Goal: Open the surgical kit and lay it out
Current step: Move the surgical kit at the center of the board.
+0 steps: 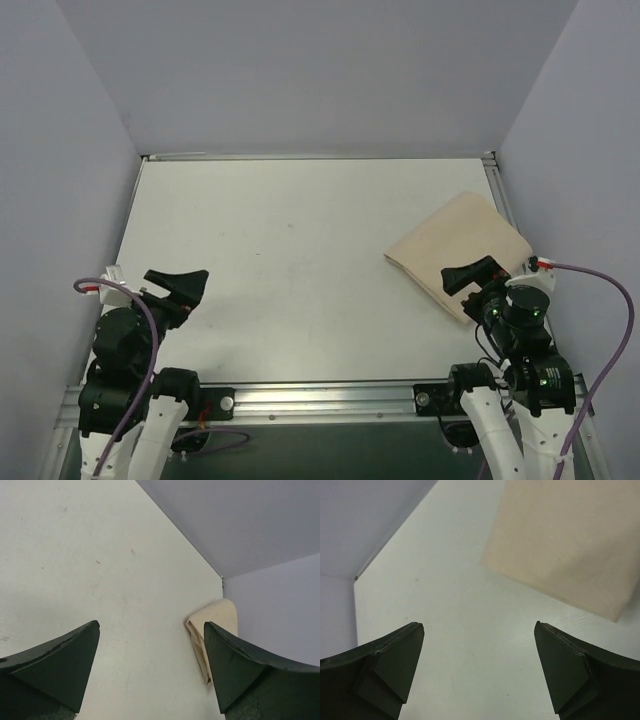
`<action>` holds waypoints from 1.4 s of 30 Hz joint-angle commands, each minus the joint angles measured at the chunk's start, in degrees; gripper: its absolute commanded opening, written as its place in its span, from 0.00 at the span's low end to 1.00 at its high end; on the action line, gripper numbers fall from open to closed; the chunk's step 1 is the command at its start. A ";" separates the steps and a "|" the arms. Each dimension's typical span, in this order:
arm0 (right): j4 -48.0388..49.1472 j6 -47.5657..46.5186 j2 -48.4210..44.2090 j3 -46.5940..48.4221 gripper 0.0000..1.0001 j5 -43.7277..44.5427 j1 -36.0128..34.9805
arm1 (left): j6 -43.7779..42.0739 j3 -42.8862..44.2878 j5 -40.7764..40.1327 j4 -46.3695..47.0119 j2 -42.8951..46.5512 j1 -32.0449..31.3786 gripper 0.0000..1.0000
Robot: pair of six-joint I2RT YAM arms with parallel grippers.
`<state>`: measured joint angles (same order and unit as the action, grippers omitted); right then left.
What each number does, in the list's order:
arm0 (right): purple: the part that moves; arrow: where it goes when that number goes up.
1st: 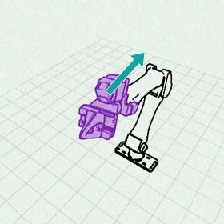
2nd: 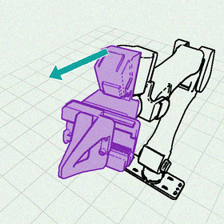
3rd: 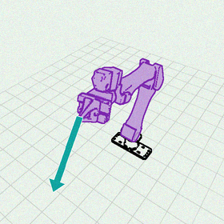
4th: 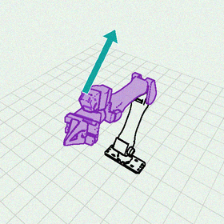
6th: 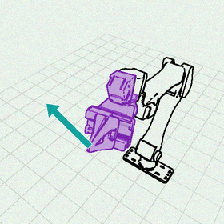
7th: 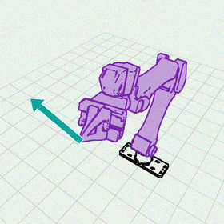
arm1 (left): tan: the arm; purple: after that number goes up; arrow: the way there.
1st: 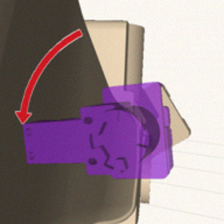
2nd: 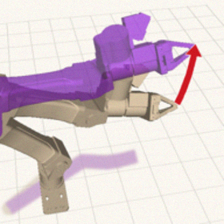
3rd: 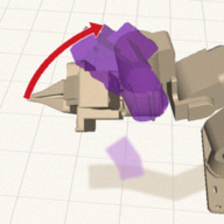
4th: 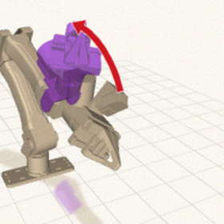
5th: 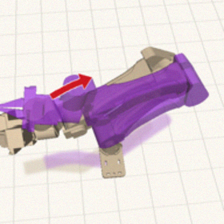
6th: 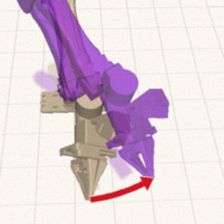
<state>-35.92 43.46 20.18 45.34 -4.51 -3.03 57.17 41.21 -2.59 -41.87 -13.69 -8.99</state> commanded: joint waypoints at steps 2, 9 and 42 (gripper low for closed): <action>-2.06 -2.05 4.49 2.55 1.00 9.70 0.13 | -12.15 3.79 4.68 4.58 -0.71 -1.89 0.94; 2.16 0.92 21.45 5.01 0.96 15.05 0.30 | -18.31 6.68 17.61 11.81 -12.92 -4.01 0.94; 27.39 -8.83 74.28 10.02 0.00 38.53 24.47 | -33.00 20.40 20.43 4.78 -46.51 -2.70 0.09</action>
<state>-11.27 37.34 90.91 53.95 30.68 20.86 25.76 59.20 15.97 -39.22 -59.02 -12.47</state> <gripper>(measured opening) 0.027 0.088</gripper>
